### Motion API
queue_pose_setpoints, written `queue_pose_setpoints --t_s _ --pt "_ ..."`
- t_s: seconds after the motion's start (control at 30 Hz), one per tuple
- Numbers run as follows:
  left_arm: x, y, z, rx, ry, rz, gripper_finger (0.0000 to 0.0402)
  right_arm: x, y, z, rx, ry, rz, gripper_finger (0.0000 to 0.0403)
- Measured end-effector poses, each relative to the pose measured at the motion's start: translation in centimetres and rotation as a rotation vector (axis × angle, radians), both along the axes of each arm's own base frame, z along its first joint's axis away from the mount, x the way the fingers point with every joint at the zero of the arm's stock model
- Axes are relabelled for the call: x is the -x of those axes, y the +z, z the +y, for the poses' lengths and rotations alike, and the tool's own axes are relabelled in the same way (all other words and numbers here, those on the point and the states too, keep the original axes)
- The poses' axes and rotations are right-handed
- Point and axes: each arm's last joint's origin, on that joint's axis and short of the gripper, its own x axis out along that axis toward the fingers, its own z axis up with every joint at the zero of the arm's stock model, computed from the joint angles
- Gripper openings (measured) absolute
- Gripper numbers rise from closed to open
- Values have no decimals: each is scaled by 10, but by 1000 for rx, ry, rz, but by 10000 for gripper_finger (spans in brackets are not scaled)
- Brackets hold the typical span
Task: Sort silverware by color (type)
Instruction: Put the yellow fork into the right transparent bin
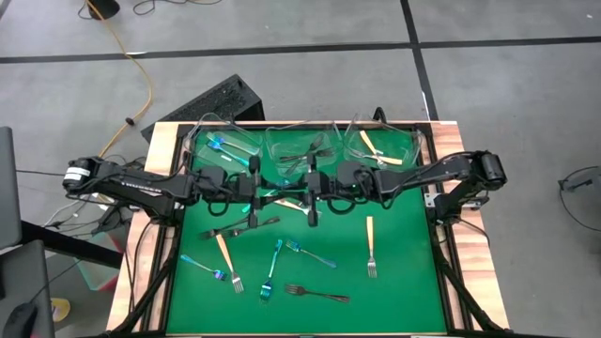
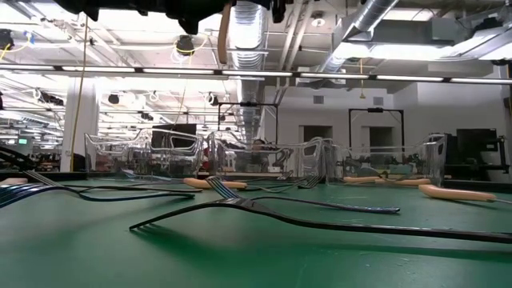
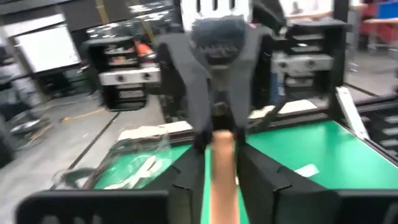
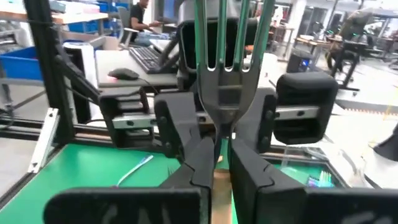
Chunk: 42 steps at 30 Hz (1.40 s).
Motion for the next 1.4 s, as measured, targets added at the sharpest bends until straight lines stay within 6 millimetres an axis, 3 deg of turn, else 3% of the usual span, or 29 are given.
queue_pose_setpoints --t_s 0.17,0.37,0.6,1.03,1.4 --pt "2 -1 1 31 33 21 129 8 13 -1 -1 -6 -47 50" --pt "2 -6 1 33 42 72 154 23 33 -8 -9 -24 -86 50" --pt "3 -12 2 69 73 135 157 55 45 -43 -10 -299 53 50" --pt "4 -14 2 97 79 153 158 109 23 -146 -138 -696 388 50" --pt "5 -17 2 93 91 184 158 142 -14 -202 -190 -839 713 50"
